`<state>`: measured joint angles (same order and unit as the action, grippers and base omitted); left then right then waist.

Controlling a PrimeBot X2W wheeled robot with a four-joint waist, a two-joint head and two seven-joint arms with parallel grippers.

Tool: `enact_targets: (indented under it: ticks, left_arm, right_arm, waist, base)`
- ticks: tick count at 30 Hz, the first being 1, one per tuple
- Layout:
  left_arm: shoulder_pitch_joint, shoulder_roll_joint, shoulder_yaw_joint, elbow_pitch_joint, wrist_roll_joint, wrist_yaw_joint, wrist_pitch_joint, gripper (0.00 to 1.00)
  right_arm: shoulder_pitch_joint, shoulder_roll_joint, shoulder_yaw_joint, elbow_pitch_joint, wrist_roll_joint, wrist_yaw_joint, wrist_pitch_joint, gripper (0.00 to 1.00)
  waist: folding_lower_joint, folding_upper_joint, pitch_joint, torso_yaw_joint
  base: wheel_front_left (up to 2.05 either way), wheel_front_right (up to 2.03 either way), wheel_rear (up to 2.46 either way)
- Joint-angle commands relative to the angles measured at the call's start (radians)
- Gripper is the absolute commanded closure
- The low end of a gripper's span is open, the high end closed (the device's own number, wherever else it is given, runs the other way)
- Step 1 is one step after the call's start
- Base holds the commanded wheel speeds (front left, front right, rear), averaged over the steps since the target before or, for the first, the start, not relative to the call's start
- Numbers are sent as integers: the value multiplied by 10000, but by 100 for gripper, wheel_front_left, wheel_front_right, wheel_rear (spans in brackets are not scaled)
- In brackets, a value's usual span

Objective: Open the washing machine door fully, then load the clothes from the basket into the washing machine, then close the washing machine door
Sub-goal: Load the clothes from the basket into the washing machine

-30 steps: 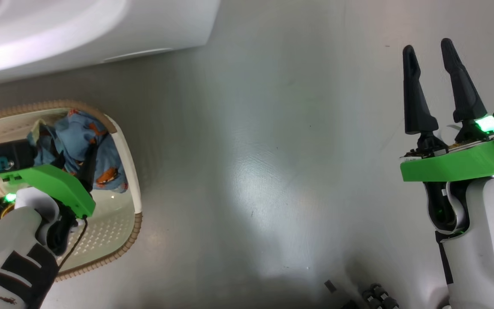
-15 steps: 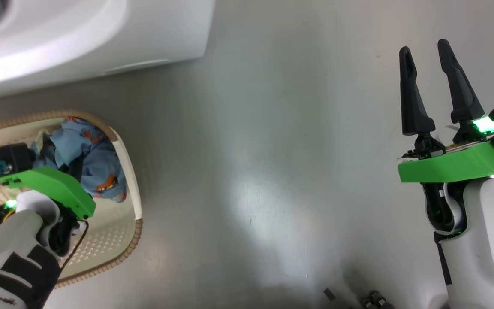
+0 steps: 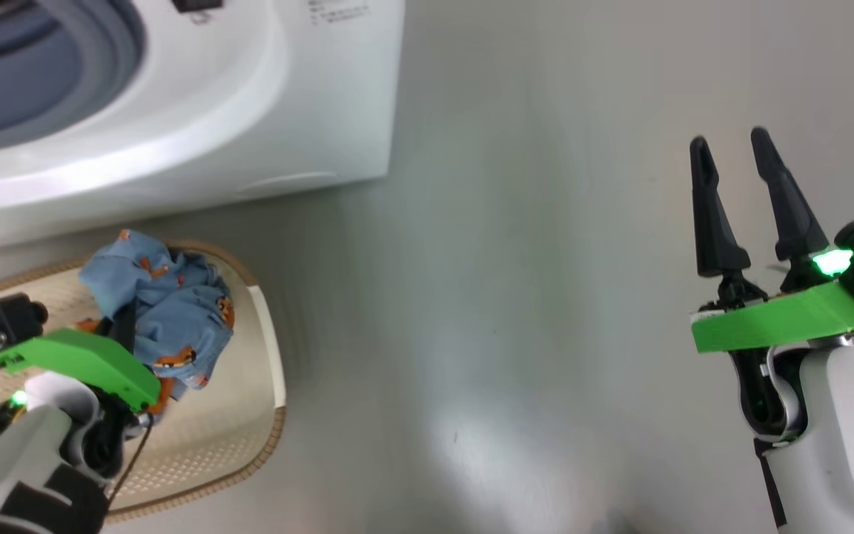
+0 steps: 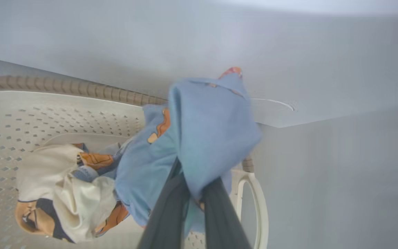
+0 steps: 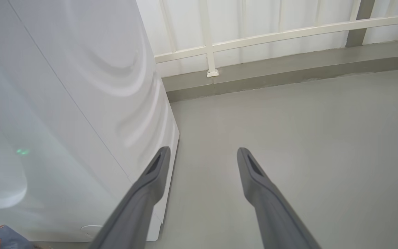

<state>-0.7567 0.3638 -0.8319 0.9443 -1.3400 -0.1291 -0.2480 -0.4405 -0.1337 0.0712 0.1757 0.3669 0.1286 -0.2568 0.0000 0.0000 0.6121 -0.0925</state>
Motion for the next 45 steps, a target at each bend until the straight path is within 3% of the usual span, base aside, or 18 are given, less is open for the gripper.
enact_targets:
  ticks: [1,16,24,34,45]
  left_arm:
    - [334,365,483,-172,301,-15,-135,100]
    - [2841,-238,4906,-2899,4279,-15,-137,100]
    - [4202,-660,6659,-4688,5684,-15,-137,100]
    - [5921,-1430,8326,-6800,6934,-15,-137,100]
    - [7345,-2027,8881,-8039,7511,-15,-137,100]
  right_arm:
    - [362,-43,165,-172,82,21,-49,0]
    - [1325,-333,71,173,403,21,-49,0]
    - [1878,-485,-121,179,490,21,-49,0]
    - [2503,-626,-416,150,552,21,-49,0]
    - [3069,-590,-618,162,624,21,-49,0]
  waist:
    - [0,0,-717,412]
    - [0,0,-2565,1168]
    - [0,0,-3190,1453]
    - [0,0,-3774,1856]
    - [0,0,-4261,2052]
  base:
    - [0,0,0]
    - [0,0,0]
    - [0,0,0]
    - [0,0,0]
    - [0,0,0]
